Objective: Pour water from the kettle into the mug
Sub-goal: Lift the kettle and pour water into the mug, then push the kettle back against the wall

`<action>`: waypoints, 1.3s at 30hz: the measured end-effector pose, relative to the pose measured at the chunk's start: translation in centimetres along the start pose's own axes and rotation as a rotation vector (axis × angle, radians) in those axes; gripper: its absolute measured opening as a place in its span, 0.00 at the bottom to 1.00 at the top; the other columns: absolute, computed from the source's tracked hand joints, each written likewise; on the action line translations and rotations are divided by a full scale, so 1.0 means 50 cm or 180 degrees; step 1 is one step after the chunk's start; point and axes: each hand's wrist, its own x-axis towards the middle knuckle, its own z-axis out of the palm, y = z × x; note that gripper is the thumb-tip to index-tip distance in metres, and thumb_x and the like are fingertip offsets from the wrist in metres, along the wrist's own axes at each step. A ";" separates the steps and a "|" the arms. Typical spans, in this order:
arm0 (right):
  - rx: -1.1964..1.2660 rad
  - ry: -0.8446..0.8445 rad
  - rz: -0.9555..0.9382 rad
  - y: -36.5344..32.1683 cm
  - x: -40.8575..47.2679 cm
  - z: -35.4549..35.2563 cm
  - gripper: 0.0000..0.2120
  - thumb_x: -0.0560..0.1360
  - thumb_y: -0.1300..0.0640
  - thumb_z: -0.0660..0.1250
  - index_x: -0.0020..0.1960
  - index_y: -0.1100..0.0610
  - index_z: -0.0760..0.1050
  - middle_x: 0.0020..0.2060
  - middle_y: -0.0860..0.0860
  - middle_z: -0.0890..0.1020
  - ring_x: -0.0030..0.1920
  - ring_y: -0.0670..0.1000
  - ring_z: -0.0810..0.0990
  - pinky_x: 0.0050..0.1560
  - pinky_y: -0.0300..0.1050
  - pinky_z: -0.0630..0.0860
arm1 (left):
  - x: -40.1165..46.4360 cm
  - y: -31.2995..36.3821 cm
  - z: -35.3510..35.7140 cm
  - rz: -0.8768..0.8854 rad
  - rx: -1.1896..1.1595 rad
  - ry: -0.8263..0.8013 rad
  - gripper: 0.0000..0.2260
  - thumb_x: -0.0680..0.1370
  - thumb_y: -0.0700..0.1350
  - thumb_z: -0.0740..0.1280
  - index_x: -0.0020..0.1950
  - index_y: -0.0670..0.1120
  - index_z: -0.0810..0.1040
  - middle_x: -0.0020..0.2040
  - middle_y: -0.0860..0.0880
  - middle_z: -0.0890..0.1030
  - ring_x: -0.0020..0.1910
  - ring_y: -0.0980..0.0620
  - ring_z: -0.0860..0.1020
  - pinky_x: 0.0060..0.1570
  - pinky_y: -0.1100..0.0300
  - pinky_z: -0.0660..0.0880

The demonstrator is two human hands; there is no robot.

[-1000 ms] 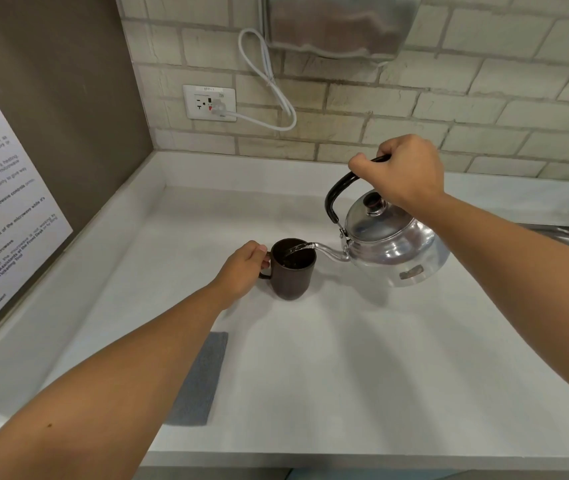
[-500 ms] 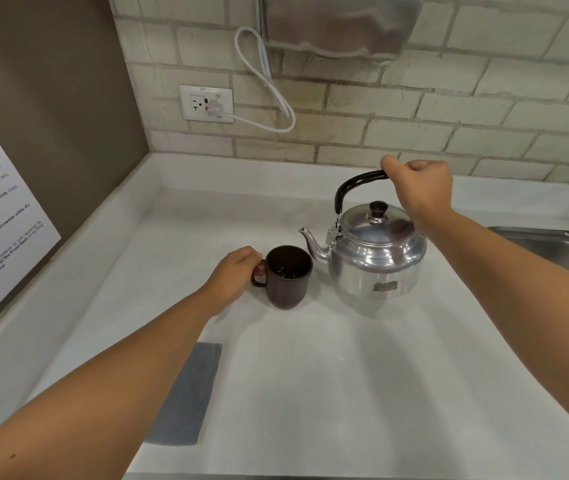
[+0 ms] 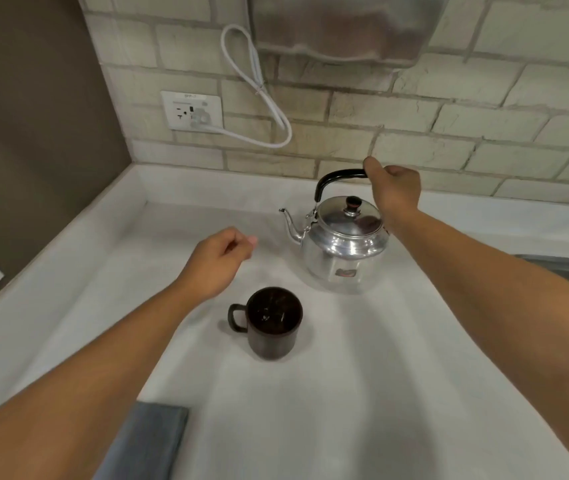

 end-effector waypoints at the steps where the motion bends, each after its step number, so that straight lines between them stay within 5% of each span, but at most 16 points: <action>1: -0.0018 0.0011 0.0005 0.008 0.012 0.009 0.26 0.68 0.49 0.70 0.23 0.53 0.56 0.18 0.45 0.59 0.23 0.47 0.58 0.29 0.42 0.60 | 0.032 0.030 0.007 0.0136 0.0063 0.0064 0.13 0.77 0.52 0.65 0.45 0.41 0.77 0.44 0.42 0.82 0.43 0.47 0.79 0.49 0.65 0.74; 4: -0.0059 -0.0013 0.0039 0.028 0.047 0.032 0.25 0.69 0.50 0.70 0.23 0.53 0.58 0.15 0.44 0.58 0.23 0.47 0.59 0.29 0.42 0.61 | 0.135 0.118 0.050 0.0521 0.0074 0.0180 0.09 0.77 0.47 0.67 0.53 0.43 0.78 0.51 0.48 0.82 0.47 0.54 0.78 0.52 0.69 0.72; 9: -0.0113 -0.0097 0.0134 0.049 0.101 0.057 0.24 0.70 0.51 0.68 0.24 0.54 0.58 0.16 0.44 0.60 0.25 0.48 0.60 0.29 0.42 0.62 | 0.269 0.187 0.118 0.0489 0.0416 -0.0228 0.22 0.79 0.54 0.62 0.69 0.45 0.69 0.68 0.47 0.74 0.66 0.50 0.73 0.63 0.61 0.66; 16: -0.0037 -0.0116 0.0278 0.085 0.156 0.079 0.23 0.71 0.51 0.68 0.25 0.55 0.59 0.20 0.47 0.61 0.25 0.48 0.61 0.28 0.42 0.62 | 0.354 0.156 0.160 0.0622 0.0284 -0.0651 0.10 0.80 0.49 0.60 0.47 0.45 0.77 0.43 0.50 0.80 0.46 0.48 0.79 0.60 0.43 0.75; 25: 0.0200 -0.0185 0.0321 0.119 0.185 0.102 0.25 0.71 0.50 0.70 0.25 0.54 0.58 0.20 0.45 0.60 0.26 0.48 0.61 0.31 0.42 0.63 | 0.389 0.139 0.175 0.0512 0.0347 -0.0601 0.15 0.79 0.52 0.61 0.51 0.42 0.80 0.50 0.43 0.83 0.53 0.42 0.80 0.59 0.45 0.76; 28: 0.0317 -0.0359 0.0226 0.132 0.193 0.093 0.17 0.73 0.50 0.68 0.32 0.55 0.66 0.27 0.47 0.68 0.31 0.48 0.68 0.38 0.42 0.68 | 0.394 0.129 0.180 0.0493 0.0329 -0.0551 0.17 0.79 0.53 0.61 0.49 0.41 0.80 0.48 0.42 0.84 0.51 0.39 0.81 0.57 0.44 0.76; 30: 0.0369 -0.0456 -0.0006 0.150 0.194 0.082 0.08 0.76 0.52 0.66 0.42 0.55 0.73 0.38 0.49 0.76 0.39 0.47 0.74 0.46 0.41 0.70 | 0.392 0.120 0.186 0.0654 0.0470 -0.0357 0.15 0.79 0.53 0.62 0.49 0.42 0.80 0.47 0.43 0.84 0.48 0.42 0.81 0.55 0.48 0.78; 33: -0.0217 -0.0255 -0.0994 0.187 0.189 0.052 0.09 0.78 0.53 0.65 0.56 0.56 0.77 0.51 0.50 0.76 0.49 0.47 0.77 0.47 0.36 0.74 | 0.381 0.105 0.191 0.1584 0.0861 0.0219 0.11 0.78 0.47 0.64 0.57 0.44 0.78 0.50 0.44 0.81 0.47 0.50 0.78 0.51 0.60 0.76; 36: -0.0749 -0.0134 -0.2014 0.214 0.188 0.026 0.11 0.79 0.61 0.63 0.59 0.59 0.80 0.47 0.49 0.74 0.47 0.49 0.77 0.49 0.39 0.76 | 0.369 0.084 0.200 0.2451 0.1477 0.0498 0.12 0.78 0.39 0.64 0.61 0.42 0.78 0.52 0.44 0.80 0.49 0.48 0.77 0.53 0.62 0.72; 39: -0.0974 -0.0173 -0.2145 0.219 0.197 0.025 0.13 0.79 0.65 0.62 0.60 0.60 0.79 0.44 0.52 0.76 0.44 0.48 0.75 0.51 0.26 0.69 | 0.373 0.072 0.210 0.2431 0.1629 0.0549 0.16 0.76 0.33 0.62 0.63 0.41 0.78 0.53 0.43 0.80 0.50 0.44 0.76 0.54 0.62 0.70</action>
